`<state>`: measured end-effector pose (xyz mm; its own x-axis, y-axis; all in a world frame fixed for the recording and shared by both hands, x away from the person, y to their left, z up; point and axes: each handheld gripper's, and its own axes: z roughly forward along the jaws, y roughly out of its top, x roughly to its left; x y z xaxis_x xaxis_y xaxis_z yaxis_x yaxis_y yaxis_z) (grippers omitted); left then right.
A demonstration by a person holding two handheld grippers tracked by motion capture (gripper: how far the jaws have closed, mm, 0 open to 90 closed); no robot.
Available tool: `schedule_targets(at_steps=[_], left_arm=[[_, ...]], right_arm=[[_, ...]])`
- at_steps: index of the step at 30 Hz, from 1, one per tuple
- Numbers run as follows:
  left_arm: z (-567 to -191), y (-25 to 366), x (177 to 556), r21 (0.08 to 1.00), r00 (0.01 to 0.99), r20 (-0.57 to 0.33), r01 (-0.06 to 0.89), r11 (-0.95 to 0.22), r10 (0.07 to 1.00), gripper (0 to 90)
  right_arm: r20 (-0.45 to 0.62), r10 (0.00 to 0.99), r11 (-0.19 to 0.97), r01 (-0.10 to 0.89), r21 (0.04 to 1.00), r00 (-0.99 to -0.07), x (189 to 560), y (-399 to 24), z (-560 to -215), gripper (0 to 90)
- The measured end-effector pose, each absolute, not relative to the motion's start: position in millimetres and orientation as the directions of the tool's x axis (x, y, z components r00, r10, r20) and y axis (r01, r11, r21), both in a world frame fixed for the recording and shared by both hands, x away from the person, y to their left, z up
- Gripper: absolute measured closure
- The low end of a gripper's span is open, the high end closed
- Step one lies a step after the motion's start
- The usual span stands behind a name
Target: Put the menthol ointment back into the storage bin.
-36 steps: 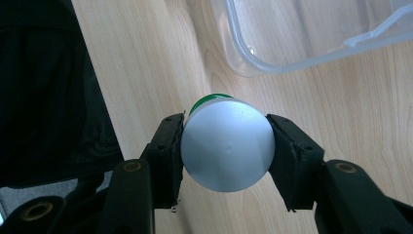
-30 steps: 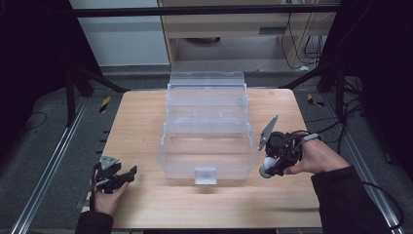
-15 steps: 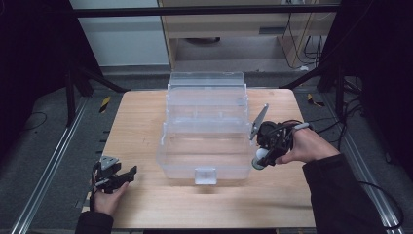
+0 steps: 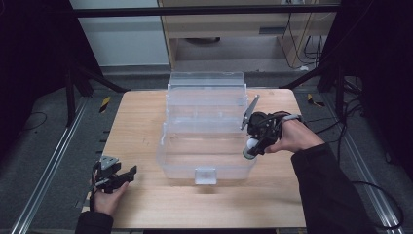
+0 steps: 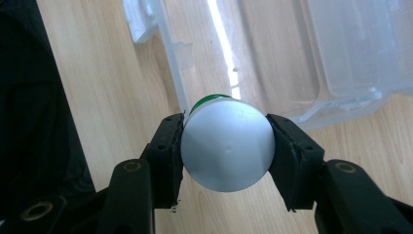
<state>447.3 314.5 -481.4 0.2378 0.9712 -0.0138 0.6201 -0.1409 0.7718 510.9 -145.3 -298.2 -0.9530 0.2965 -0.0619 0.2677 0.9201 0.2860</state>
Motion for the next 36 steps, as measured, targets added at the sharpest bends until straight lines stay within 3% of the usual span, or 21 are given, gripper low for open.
schedule_targets(at_steps=[16,36], left_arm=[[-481.6,314.8,447.4,0.771,0.236,-0.012,0.621,-0.142,0.972,34.7],[-481.5,315.0,447.3,0.772,0.236,-0.012,0.619,-0.141,0.972,34.8]], right_arm=[[-0.062,0.271,0.932,0.246,0.265,-0.961,529.2,-127.3,-320.2,50.5],[-0.052,0.274,0.936,0.254,0.241,-0.96,536.8,-133.6,-356.8,50.5]])
